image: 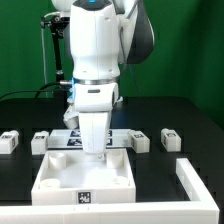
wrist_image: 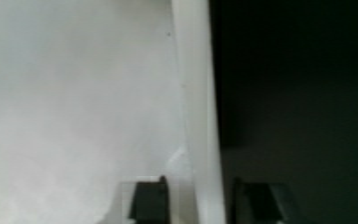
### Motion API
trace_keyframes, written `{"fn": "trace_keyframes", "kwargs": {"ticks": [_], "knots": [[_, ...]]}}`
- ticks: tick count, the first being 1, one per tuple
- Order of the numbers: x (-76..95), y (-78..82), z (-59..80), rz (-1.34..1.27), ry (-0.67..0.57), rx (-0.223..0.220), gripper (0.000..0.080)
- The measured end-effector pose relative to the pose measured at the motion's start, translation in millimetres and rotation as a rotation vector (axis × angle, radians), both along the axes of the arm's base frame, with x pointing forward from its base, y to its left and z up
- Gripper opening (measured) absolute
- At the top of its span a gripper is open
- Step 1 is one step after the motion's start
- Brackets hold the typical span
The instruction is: Assemble square table
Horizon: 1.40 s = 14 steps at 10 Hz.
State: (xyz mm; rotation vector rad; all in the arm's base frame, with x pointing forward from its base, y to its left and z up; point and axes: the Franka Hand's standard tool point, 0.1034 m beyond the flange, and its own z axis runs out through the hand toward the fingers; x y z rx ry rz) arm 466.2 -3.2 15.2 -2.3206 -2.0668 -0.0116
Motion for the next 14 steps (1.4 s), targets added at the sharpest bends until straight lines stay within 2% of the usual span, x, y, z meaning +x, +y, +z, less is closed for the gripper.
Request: {"fn": "trace_keyframes", "kwargs": {"ticks": [1, 2, 8, 10, 14], "knots": [[0.1, -0.4, 0.0, -0.002, 0.000, 0.000, 0.0111], [0.1, -0.6, 0.0, -0.002, 0.000, 0.000, 0.0054], [1.0, 1.8, 0.3, 0.003, 0.002, -0.002, 0.0054], [14.5, 26.7, 0.1, 0.060, -0.002, 0.000, 0.0054], [37.1, 65.1, 0.5, 0.061, -0.027, 0.015, 0.0054]]}}
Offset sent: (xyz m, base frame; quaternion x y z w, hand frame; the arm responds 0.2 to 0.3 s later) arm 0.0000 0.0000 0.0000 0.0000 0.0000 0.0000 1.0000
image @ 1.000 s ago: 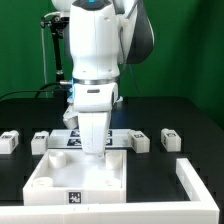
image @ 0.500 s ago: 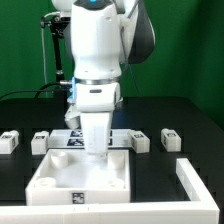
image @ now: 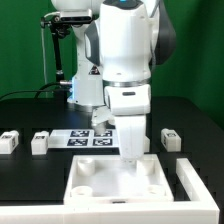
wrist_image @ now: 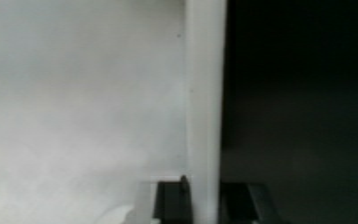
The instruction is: Assemble square table
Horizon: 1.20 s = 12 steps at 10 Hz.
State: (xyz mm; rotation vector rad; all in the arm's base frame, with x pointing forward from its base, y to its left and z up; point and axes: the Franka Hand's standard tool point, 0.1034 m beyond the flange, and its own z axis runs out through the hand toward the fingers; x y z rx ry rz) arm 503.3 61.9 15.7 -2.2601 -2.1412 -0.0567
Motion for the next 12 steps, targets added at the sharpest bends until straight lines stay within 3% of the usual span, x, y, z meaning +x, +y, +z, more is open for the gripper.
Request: {"fn": "trace_keyframes", "kwargs": {"ticks": [6, 10, 11, 12], "knots": [[2.7, 27.4, 0.0, -0.018, 0.038, -0.004, 0.0054], [2.3, 26.3, -0.4, -0.019, 0.043, -0.006, 0.0062], [2.2, 26.1, -0.5, -0.020, 0.043, -0.006, 0.0246], [2.4, 26.0, 0.6, -0.021, 0.042, -0.006, 0.0246]]}}
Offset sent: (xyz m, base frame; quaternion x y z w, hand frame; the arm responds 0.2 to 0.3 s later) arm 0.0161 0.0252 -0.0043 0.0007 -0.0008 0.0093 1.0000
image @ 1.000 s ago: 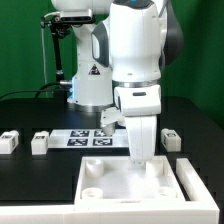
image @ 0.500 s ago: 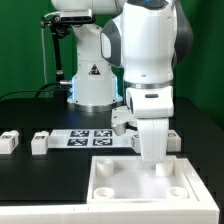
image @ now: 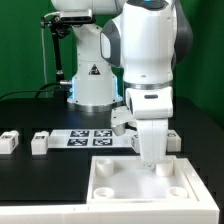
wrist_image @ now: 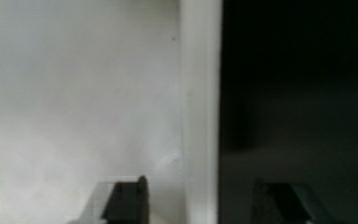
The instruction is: Assemble square table
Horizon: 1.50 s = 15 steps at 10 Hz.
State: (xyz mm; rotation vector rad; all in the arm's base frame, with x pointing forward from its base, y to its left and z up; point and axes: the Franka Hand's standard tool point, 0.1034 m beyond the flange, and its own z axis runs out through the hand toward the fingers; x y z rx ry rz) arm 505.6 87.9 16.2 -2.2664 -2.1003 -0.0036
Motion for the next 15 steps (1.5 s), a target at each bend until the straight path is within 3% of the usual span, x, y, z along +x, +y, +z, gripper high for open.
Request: {"fn": "trace_keyframes", "kwargs": {"ticks": [2, 3, 5, 6, 9, 10, 15], "knots": [[1.6, -1.6, 9.8, -0.002, -0.014, -0.003, 0.0584], [0.9, -3.7, 17.3, -0.005, -0.023, -0.006, 0.0629], [-11.2, -8.6, 35.5, -0.065, -0.044, -0.014, 0.0645], [-26.1, -10.8, 45.0, -0.148, -0.055, -0.017, 0.0645], [-60.7, 1.7, 52.7, -0.351, -0.079, -0.006, 0.0649], [-65.5, 11.0, 52.1, -0.378, -0.084, 0.001, 0.0649], [-65.0, 7.4, 50.9, -0.469, -0.078, 0.004, 0.0649]]}}
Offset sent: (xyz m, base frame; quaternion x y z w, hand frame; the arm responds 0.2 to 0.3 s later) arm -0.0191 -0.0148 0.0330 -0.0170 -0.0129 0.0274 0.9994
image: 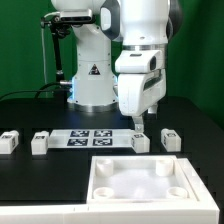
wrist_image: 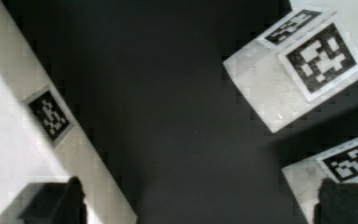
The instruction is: Assemble square table
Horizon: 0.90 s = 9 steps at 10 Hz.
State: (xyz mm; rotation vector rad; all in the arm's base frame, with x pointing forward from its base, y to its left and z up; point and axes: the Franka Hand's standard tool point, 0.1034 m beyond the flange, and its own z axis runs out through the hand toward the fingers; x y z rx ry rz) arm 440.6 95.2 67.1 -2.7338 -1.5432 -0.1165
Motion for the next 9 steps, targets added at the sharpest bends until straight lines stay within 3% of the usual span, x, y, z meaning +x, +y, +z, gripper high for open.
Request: {"fn": "trace_keyframes", "kwargs": {"ticks": [2, 5, 9], "knots": [[-19.7, 2.4, -6.1, -0.386, 0.033, 0.031, 0.0649], [-15.6, 25.9, -11.6, -0.693, 0.054, 0.063, 0.0649], [-16.1, 28.9, -12.7, -0.927, 0.075, 0.092, 0.0649]]}}
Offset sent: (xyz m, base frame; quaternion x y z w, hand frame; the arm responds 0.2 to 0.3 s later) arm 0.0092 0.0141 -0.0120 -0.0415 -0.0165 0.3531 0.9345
